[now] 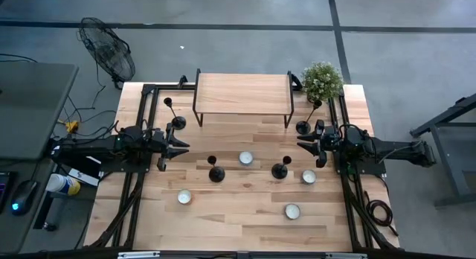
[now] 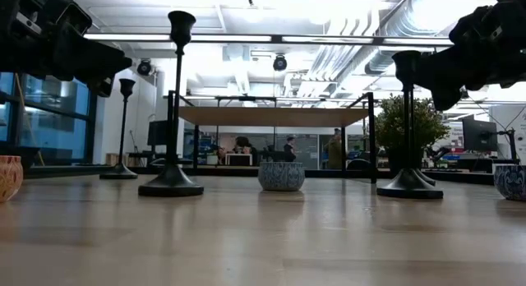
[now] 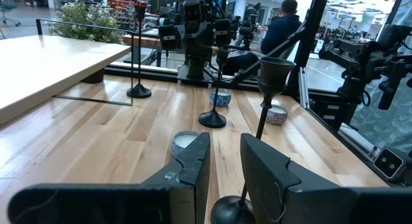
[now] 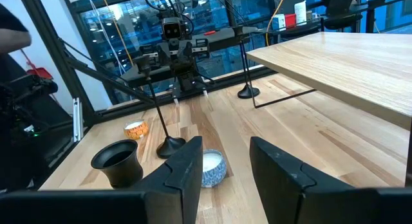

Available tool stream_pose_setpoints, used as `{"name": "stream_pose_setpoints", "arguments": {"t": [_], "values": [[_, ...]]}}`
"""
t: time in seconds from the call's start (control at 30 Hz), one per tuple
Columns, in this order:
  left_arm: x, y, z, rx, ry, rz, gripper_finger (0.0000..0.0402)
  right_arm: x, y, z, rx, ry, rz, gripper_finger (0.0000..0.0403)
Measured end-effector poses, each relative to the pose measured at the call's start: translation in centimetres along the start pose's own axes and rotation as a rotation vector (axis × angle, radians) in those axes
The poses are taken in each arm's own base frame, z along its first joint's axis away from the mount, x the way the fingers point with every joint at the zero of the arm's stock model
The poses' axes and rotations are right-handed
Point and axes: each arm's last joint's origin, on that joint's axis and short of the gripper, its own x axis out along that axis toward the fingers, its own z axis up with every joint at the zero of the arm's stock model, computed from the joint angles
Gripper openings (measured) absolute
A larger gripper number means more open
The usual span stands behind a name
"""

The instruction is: Pick & Place candle stick holders

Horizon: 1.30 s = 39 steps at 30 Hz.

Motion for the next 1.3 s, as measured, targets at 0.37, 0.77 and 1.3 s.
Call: {"name": "stream_pose_setpoints", "arguments": {"t": [0.37,0.77,1.3], "values": [[0.00,0.00,0.00,0.000,0.000,0.000,0.0083,0.00,0.00,0.00,0.000,0.000,0.000,0.0122],[-0.01,0.22,0.01,0.000,-0.008,0.075,0.0083,0.00,0.00,0.00,0.000,0.000,0.000,0.0122],[-0.01,0.26,0.00,0.000,-0.008,0.087,0.0083,0.00,0.00,0.00,0.000,0.000,0.000,0.0122]]}}
